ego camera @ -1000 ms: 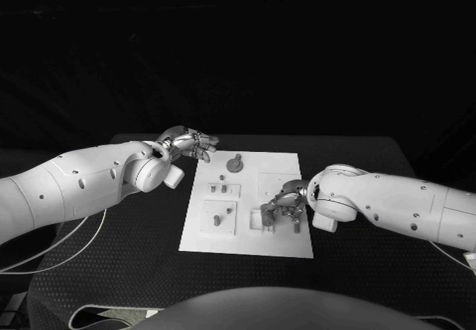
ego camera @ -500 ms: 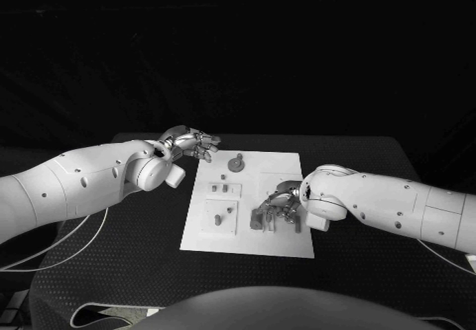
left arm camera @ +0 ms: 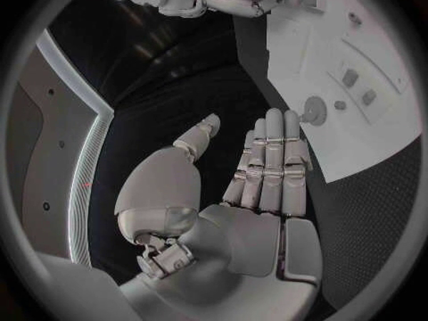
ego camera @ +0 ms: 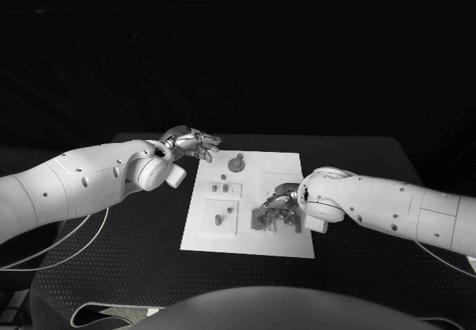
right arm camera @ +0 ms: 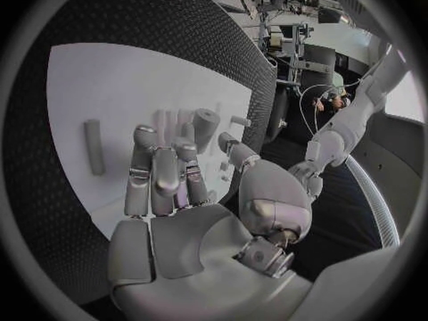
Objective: Assemble the parts on the task board
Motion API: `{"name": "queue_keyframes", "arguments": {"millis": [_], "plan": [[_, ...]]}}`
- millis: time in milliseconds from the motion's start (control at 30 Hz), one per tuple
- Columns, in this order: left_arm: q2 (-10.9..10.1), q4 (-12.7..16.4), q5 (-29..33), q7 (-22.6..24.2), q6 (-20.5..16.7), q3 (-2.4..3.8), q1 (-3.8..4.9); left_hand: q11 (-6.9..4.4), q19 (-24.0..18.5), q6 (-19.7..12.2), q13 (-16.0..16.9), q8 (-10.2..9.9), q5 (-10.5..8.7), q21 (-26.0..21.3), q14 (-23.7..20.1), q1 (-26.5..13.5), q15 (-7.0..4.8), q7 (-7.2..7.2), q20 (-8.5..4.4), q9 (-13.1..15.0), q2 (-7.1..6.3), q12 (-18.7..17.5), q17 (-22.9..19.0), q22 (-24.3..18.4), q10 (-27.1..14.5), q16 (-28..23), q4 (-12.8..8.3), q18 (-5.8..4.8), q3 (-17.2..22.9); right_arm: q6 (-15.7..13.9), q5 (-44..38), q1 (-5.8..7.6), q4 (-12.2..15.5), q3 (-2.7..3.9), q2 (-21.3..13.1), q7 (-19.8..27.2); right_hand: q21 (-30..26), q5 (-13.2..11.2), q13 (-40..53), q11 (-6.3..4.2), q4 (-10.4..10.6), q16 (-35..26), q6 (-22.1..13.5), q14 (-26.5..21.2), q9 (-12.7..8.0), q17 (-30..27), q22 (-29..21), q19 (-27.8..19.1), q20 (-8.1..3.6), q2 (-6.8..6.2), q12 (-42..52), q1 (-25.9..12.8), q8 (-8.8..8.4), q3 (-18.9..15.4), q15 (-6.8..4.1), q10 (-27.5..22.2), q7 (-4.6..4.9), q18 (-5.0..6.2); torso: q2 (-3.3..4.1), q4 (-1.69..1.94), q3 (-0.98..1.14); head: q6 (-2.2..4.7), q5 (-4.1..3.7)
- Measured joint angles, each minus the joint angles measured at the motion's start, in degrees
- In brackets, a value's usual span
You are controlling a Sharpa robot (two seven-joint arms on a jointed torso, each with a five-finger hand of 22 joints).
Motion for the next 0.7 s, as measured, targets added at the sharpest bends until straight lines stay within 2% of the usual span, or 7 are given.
{"name": "queue_keyframes", "arguments": {"millis": [267,300,500,600,700], "plan": [[-0.02,-0.03,0.00,-0.11,0.05,0.00,0.00,0.00,0.00,-0.27,0.00,0.00,0.00,0.00,0.00,0.00,0.00,-0.13,0.00,0.00,0.00,0.00,0.05,0.00,0.00,0.00,0.00,0.00,0.00,-0.04,-1.15,-0.11,1.38,0.00,-1.10,0.67,0.00,0.00,-0.02,0.00,-0.03,0.00,-0.01,-0.23,-0.05,-0.30,0.00,-0.22,-0.20,0.00,0.00,0.00,0.00,0.03,-0.17,0.00,-0.01,-0.05,0.00,-0.02,0.02,0.00,0.05],[-0.02,-0.03,0.00,-0.12,0.06,0.00,0.00,0.00,0.00,-0.27,0.00,0.00,0.00,0.00,0.00,0.00,0.00,-0.13,0.00,0.00,0.00,0.00,0.05,0.00,0.00,0.00,0.00,0.00,0.00,-0.04,-1.39,-0.13,1.75,0.00,-1.36,0.85,0.19,0.00,-0.07,-0.01,-0.45,0.00,-0.01,-0.23,-0.05,-0.38,0.00,-0.22,-0.20,-0.09,0.00,-0.09,-0.21,0.10,-0.17,-0.01,-0.01,-0.06,0.00,-0.01,0.02,0.00,0.08],[-0.23,0.00,0.00,-0.22,0.10,0.00,0.00,0.01,0.00,-0.27,0.00,0.00,0.00,0.00,0.00,0.00,0.00,-0.13,0.00,0.00,0.00,0.00,0.05,0.00,-0.01,0.00,0.00,0.00,0.00,0.36,-4.20,-0.30,3.48,0.00,-2.11,2.13,0.46,0.00,-0.19,-0.21,-4.12,0.36,-0.01,-0.42,-0.05,-1.06,0.00,-0.20,-0.23,-2.86,0.33,3.55,-0.24,1.22,-0.02,-0.22,-0.01,-0.06,0.02,-0.02,0.04,0.00,0.20],[-0.19,-0.01,0.00,-0.25,0.13,0.00,0.00,0.14,0.00,-0.27,0.00,0.00,0.00,0.00,0.00,0.00,0.00,-0.13,0.00,0.00,0.00,0.00,0.05,0.00,-0.14,0.00,0.00,0.00,0.00,0.65,-5.65,-0.49,3.90,0.00,-2.11,2.59,0.57,0.00,-0.32,-0.21,-5.74,0.36,0.17,-0.63,0.02,-1.52,0.00,-0.01,-0.41,-2.86,0.37,6.83,-0.24,1.76,-0.20,-0.22,-0.16,-0.11,0.02,-0.02,0.04,0.00,0.25],[-0.13,-0.01,0.00,-0.27,0.16,0.00,0.00,0.16,0.00,-0.27,0.00,0.00,0.00,0.00,-0.01,0.00,0.00,-0.13,0.00,0.00,0.00,0.00,0.10,0.00,-0.16,0.00,0.00,0.00,0.00,0.87,-6.89,-0.55,3.99,0.00,-2.08,2.93,0.57,0.00,-0.42,-0.21,-6.19,0.36,0.18,-0.64,0.16,-1.76,0.00,0.00,-0.42,-2.78,0.37,8.44,-0.24,1.74,-0.19,-0.22,-0.15,-0.16,0.02,-0.02,0.04,0.00,0.25]]}}
